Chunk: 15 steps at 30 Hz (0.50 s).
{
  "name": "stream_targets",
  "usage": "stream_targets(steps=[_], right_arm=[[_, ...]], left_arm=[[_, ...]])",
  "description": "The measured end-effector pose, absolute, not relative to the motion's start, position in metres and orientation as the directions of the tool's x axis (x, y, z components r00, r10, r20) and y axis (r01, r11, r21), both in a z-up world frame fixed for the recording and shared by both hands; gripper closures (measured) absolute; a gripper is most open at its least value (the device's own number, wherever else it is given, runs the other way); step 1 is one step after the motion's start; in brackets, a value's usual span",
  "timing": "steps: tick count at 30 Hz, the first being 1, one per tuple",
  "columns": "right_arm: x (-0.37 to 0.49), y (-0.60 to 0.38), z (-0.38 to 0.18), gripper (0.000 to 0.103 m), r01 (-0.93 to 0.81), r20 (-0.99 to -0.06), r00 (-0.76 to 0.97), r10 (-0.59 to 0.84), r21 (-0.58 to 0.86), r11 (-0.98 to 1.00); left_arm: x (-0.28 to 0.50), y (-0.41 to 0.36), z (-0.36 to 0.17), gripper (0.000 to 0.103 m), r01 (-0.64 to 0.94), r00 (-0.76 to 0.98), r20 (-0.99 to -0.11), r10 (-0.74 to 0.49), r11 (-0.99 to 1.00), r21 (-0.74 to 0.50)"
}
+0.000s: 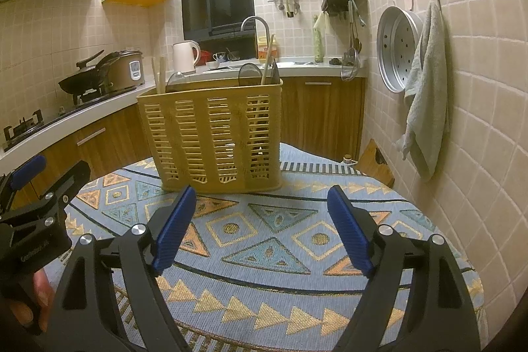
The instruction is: Organize utensils
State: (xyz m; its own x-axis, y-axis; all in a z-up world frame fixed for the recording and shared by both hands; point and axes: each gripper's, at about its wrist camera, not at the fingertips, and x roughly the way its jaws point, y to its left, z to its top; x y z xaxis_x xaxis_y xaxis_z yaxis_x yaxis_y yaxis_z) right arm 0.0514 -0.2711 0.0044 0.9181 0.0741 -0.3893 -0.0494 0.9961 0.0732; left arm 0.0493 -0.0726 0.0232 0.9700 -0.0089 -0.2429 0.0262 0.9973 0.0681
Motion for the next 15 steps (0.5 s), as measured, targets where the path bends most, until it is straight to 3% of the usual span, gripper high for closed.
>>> stream_targets(steps=[12,15], right_arm=[[0.0533,-0.2729,0.0028,0.022,-0.051,-0.395,0.915,0.078,0.078,0.996],[0.0531,-0.2725,0.0025,0.022,-0.051,-0.395,0.915,0.078,0.078,0.996]], left_arm=[[0.0443,-0.0713,0.0263,0.007,0.012,0.977,-0.213,0.005,0.997,0.079],[0.0473,-0.0690,0.0264,0.007,0.028,0.970,-0.243,-0.016,0.998,0.049]])
